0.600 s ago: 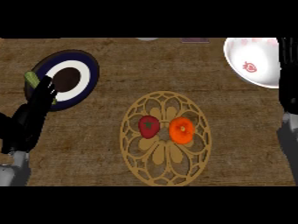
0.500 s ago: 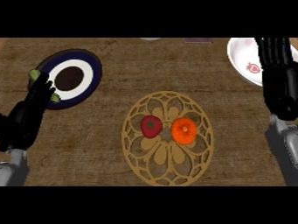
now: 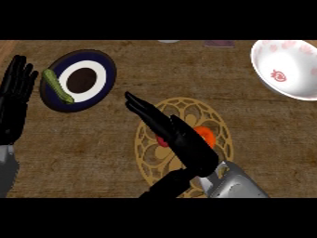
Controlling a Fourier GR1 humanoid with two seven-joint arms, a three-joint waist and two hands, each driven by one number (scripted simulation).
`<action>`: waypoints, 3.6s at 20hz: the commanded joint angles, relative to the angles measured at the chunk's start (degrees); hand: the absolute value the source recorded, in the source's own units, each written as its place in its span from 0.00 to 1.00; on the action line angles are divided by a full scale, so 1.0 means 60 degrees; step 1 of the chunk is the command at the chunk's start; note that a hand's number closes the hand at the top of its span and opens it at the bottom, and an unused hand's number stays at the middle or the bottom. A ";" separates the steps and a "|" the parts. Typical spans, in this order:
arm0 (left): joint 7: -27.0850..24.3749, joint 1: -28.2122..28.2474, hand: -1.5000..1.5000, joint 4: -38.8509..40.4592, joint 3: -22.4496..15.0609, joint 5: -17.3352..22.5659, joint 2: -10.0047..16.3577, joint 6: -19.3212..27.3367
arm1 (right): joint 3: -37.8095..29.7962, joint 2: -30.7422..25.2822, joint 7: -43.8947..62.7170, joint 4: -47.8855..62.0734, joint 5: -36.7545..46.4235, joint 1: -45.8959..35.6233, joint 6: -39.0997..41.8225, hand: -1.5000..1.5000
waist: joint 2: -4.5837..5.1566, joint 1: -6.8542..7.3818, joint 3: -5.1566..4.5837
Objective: Pick the tomato from the placemat and place it in the bowl
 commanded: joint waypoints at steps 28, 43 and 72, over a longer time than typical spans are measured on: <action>-0.0245 -0.0258 0.50 0.0336 0.0896 -0.0049 -0.0171 -0.0391 | -0.0321 -0.3656 0.6977 -0.3392 0.0818 -0.2614 0.7628 0.00 | 0.0025 -0.0344 0.0038; -0.0562 -0.0524 0.50 0.1286 0.1483 -0.0241 -0.0208 -0.1222 | -0.0215 -0.1312 0.5658 -0.0983 0.3958 -0.2104 0.8194 0.00 | 0.0046 -0.0353 0.0038; -0.0533 -0.0667 0.50 0.1199 0.2000 -0.0779 -0.0636 -0.1595 | -0.0732 0.0525 0.0943 0.3781 0.8853 -0.1772 0.6047 0.00 | 0.0058 -0.0334 0.0041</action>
